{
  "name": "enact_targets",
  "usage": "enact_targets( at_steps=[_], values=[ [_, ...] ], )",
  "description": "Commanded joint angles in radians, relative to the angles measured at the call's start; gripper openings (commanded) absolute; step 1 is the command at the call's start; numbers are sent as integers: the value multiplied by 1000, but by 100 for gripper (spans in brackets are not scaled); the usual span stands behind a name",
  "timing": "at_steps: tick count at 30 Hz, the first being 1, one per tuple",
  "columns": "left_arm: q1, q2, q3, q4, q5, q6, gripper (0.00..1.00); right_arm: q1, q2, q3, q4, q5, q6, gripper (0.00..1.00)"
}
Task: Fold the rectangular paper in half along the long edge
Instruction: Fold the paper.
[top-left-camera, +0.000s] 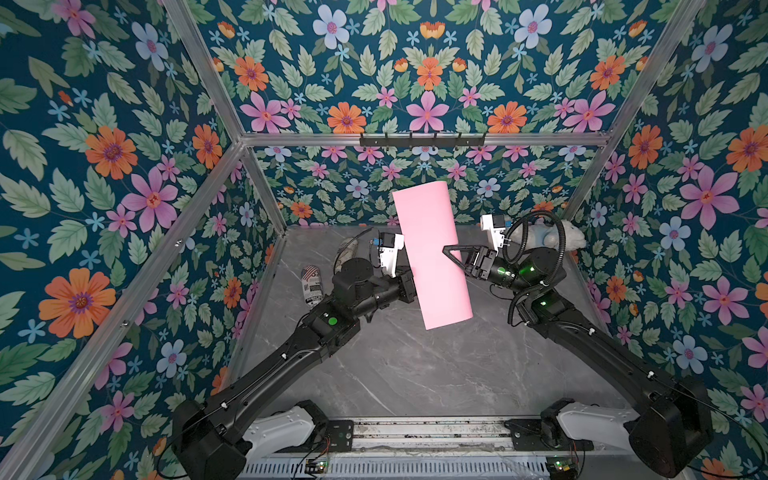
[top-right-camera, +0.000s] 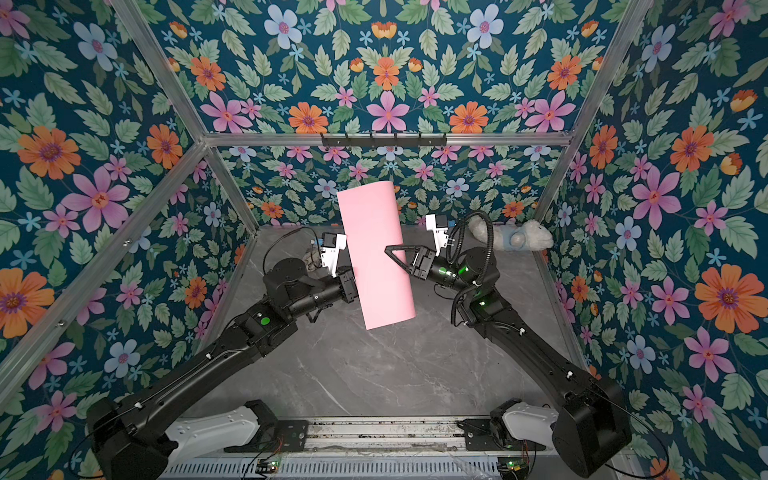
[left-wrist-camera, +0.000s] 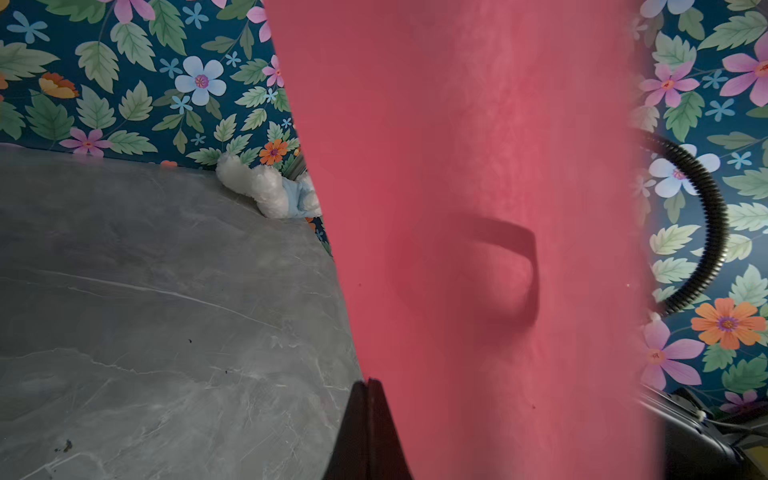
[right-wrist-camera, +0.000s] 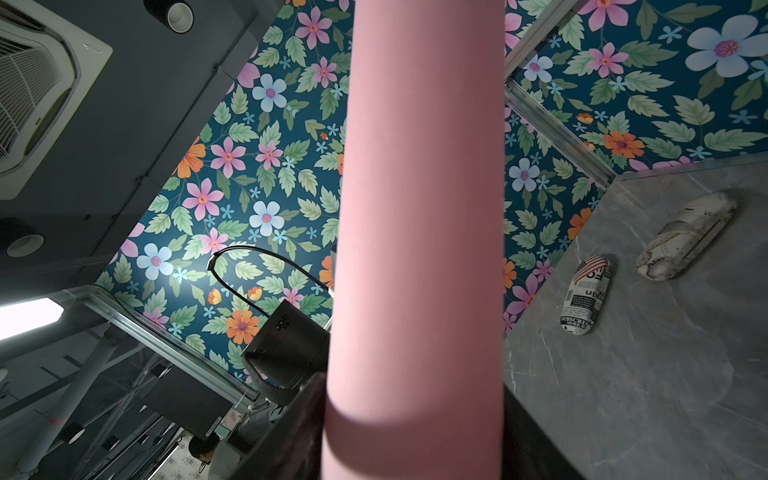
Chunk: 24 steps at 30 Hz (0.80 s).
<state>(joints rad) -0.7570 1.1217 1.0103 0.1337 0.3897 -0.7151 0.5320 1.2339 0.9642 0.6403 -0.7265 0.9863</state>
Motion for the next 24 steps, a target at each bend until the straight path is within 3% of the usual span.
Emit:
enact_targets(
  at_steps=[1, 24],
  values=[
    [-1, 7, 4, 10, 0, 13, 0, 2, -6, 8, 24, -10, -1, 62],
    [-7, 53, 14, -17, 13, 17, 0, 62, 7, 146, -339, 53, -230, 72]
  ],
)
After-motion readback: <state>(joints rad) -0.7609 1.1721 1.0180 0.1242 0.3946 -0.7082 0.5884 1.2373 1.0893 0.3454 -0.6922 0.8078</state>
